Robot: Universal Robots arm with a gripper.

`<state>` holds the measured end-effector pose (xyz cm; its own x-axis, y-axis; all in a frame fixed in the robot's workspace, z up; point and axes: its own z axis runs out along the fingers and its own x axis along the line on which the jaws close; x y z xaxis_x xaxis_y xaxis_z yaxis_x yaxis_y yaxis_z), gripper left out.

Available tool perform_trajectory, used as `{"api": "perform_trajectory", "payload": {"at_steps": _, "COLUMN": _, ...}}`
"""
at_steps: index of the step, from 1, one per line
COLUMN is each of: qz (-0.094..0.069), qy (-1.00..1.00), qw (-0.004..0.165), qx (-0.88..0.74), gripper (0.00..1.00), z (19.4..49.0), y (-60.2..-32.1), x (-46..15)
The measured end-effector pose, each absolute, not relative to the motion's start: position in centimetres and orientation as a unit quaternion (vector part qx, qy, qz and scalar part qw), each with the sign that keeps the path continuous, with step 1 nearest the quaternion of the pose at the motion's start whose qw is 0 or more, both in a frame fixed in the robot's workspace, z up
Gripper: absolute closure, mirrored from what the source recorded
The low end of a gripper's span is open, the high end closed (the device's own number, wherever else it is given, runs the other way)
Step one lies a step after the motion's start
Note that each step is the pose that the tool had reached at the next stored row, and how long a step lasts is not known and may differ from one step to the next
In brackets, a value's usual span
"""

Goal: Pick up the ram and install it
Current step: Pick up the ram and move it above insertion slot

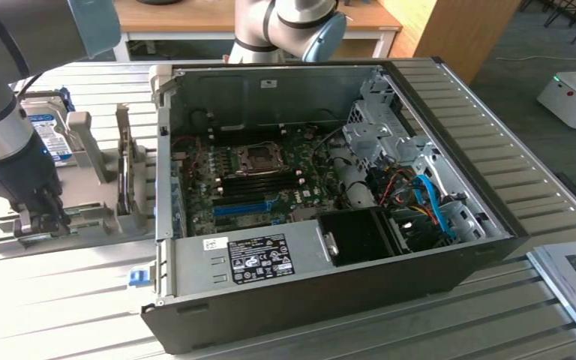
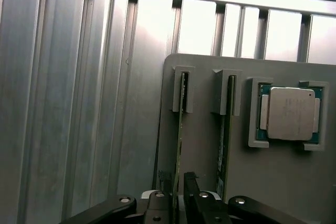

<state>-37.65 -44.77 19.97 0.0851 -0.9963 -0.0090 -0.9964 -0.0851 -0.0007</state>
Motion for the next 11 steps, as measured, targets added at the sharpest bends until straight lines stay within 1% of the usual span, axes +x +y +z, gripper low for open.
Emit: {"api": "perform_trajectory", "payload": {"at_steps": 11, "qz": 0.003, "qy": 0.676, "qw": 0.003, "qx": -0.737, "gripper": 0.76, "z": 19.92, "y": -44.69, "x": -37.65}}
